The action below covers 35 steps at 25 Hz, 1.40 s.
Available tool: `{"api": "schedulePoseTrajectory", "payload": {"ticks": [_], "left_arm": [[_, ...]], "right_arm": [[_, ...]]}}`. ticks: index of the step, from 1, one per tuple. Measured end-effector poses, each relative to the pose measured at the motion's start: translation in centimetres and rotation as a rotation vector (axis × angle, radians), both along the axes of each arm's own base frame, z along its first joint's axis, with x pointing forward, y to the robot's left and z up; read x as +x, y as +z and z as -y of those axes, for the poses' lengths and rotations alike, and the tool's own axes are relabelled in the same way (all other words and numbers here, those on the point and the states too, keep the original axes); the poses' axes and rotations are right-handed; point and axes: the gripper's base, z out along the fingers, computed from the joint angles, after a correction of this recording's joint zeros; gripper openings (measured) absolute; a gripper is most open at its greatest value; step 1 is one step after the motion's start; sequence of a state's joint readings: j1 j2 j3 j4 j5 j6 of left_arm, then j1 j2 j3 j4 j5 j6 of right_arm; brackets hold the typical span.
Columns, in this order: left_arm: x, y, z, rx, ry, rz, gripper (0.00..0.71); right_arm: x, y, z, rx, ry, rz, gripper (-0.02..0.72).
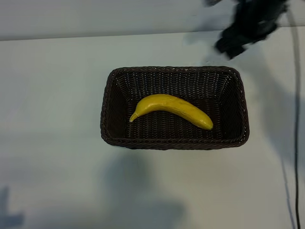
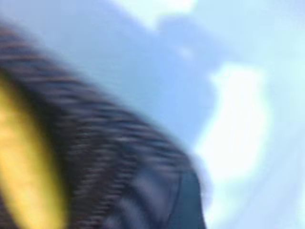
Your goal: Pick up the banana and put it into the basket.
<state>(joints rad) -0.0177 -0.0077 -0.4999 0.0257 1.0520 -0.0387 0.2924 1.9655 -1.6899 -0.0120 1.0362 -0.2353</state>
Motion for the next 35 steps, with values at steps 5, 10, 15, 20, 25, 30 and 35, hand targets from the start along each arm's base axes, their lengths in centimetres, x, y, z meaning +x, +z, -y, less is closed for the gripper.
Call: {"api": "schedulePoseTrajectory", "payload": {"ticks": [5, 10, 15, 20, 25, 30, 35], "left_arm": [[0.0, 0.0, 0.0, 0.001, 0.000, 0.000, 0.564], [0.0, 0.0, 0.0, 0.001, 0.000, 0.000, 0.564], [0.0, 0.0, 0.0, 0.001, 0.000, 0.000, 0.564], [0.0, 0.0, 0.0, 0.001, 0.000, 0.000, 0.564], [0.0, 0.0, 0.0, 0.001, 0.000, 0.000, 0.564], [0.0, 0.0, 0.0, 0.003, -0.002, 0.000, 0.564], [0.0, 0.0, 0.0, 0.003, -0.002, 0.000, 0.564]], "right_arm": [[1.5, 0.0, 8.7, 0.021, -0.273, -0.017, 0.605], [0.8, -0.2, 14.2, 0.041, -0.464, -0.110, 0.605], [0.2, -0.4, 14.8, 0.030, -0.481, -0.180, 0.605], [-1.3, -0.7, 14.7, 0.026, -0.485, -0.214, 0.605], [-6.6, -0.7, 14.4, 0.015, -0.487, -0.286, 0.605], [-13.5, 0.0, 13.9, 0.008, -0.482, -0.313, 0.605], [-20.4, 0.5, 13.5, 0.021, -0.505, -0.279, 0.605]]}}
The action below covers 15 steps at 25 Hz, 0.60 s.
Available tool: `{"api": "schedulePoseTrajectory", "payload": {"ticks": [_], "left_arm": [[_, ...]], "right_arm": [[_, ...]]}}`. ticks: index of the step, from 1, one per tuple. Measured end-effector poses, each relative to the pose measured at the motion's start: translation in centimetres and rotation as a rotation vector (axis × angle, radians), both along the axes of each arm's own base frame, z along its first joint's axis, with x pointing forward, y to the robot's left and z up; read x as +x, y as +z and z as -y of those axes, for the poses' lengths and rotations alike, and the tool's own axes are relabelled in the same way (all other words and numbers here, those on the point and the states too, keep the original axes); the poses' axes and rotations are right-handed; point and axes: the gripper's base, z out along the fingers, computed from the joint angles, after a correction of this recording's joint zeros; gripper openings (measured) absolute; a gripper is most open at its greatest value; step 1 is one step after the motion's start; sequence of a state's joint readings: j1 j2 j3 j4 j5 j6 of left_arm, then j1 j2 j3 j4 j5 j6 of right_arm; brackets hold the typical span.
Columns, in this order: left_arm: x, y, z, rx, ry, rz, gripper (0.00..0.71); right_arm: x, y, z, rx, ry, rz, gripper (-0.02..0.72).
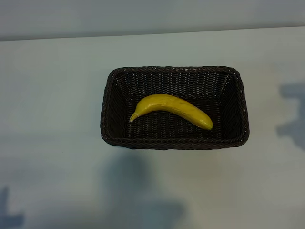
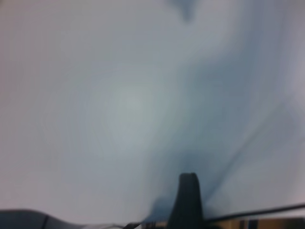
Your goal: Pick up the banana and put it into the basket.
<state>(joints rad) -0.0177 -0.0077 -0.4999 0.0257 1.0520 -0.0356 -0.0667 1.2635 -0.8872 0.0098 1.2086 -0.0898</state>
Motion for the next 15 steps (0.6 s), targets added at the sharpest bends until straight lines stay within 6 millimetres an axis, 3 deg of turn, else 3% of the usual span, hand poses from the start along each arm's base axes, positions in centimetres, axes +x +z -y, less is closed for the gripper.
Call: {"api": "schedulePoseTrajectory", "payload": {"ticks": [8, 11, 15], "left_arm": [[0.0, 0.0, 0.0, -0.001, 0.000, 0.000, 0.564], [0.0, 0.0, 0.0, -0.001, 0.000, 0.000, 0.564], [0.0, 0.0, 0.0, -0.001, 0.000, 0.000, 0.564]], "right_arm": [[-8.7, -0.2, -0.6, 0.000, -0.042, 0.155, 0.605], [-10.9, 0.3, -0.8, -0.008, -0.041, 0.295, 0.605], [-12.4, 0.1, -0.8, -0.017, -0.043, 0.443, 0.605]]}}
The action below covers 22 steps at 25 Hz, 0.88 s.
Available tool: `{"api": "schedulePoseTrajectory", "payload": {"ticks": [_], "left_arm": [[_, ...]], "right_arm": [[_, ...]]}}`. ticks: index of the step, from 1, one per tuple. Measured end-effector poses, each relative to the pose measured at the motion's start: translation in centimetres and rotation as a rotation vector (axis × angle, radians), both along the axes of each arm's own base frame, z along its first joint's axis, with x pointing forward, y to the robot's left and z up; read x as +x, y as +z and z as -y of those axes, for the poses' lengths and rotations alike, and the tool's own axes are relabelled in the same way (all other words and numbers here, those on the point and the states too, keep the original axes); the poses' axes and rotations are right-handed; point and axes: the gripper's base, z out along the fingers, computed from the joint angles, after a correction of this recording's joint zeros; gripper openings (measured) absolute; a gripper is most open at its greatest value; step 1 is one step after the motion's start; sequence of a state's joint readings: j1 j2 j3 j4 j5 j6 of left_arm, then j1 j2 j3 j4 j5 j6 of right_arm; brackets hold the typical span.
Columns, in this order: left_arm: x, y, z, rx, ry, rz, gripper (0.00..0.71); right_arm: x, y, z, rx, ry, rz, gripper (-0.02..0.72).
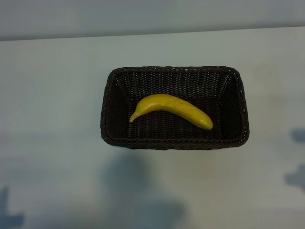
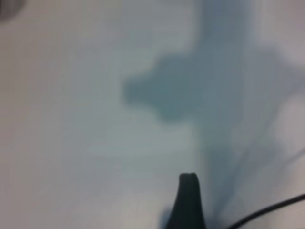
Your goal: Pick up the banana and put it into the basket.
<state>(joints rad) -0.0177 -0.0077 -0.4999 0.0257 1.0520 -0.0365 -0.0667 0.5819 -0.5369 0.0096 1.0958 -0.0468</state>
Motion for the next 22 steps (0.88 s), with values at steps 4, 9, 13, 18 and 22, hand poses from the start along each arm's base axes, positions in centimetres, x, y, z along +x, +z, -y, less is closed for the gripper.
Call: {"api": "schedulePoseTrajectory", "payload": {"ticks": [4, 9, 13, 18, 22], "left_arm": [[0.0, 0.0, 0.0, 0.000, 0.000, 0.000, 0.564], [0.0, 0.0, 0.0, 0.000, 0.000, 0.000, 0.564], [0.0, 0.0, 0.0, 0.000, 0.000, 0.000, 0.564], [0.0, 0.0, 0.0, 0.000, 0.000, 0.000, 0.564], [0.0, 0.0, 0.0, 0.000, 0.000, 0.000, 0.564]], "right_arm": [[-1.3, -0.7, -0.1, -0.003, -0.002, 0.058, 0.605], [-2.2, -0.3, -0.2, -0.004, -0.005, 0.130, 0.605], [-2.9, 0.0, -0.2, -0.007, -0.006, 0.180, 0.605], [-5.2, 0.6, -0.4, -0.016, -0.007, 0.336, 0.605], [-7.7, 0.8, -0.5, -0.027, -0.006, 0.505, 0.605]]}}
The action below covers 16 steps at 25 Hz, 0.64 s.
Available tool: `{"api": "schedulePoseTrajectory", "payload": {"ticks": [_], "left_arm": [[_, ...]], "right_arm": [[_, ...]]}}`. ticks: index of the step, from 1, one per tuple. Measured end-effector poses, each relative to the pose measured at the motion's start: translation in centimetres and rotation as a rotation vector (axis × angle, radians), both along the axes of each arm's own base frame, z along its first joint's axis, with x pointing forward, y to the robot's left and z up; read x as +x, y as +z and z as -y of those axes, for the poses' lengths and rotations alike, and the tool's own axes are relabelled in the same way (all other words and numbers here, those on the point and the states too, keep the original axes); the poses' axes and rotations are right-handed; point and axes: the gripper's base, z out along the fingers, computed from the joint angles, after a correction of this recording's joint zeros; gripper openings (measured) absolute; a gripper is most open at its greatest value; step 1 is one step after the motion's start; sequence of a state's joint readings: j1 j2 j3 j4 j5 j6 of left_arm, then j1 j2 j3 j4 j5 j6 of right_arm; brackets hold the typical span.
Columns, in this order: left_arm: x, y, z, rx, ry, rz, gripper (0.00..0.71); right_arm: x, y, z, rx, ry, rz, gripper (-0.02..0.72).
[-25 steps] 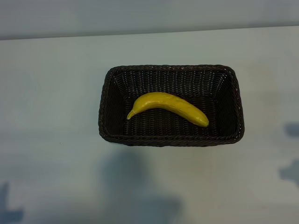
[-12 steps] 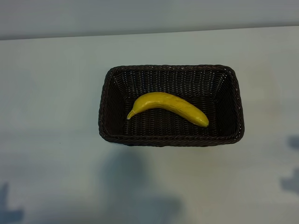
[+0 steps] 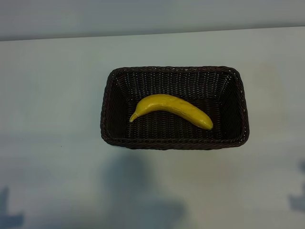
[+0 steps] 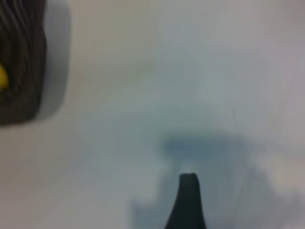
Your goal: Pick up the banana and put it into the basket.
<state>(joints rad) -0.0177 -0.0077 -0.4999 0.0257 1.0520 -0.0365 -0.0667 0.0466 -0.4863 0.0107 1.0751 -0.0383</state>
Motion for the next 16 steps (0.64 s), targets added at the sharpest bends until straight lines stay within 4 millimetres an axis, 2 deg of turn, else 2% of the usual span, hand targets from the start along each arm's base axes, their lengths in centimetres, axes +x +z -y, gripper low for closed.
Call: {"api": "schedulePoseTrajectory", "payload": {"ticks": [3, 16], "left_arm": [[0.00, 0.00, 0.00, -0.001, 0.001, 0.000, 0.564], [0.00, 0.00, 0.00, -0.001, 0.001, 0.000, 0.564]], "right_arm": [[-0.80, -0.02, -0.05, -0.003, 0.000, 0.051, 0.605], [-0.80, -0.01, -0.08, -0.001, 0.005, 0.052, 0.605]]}}
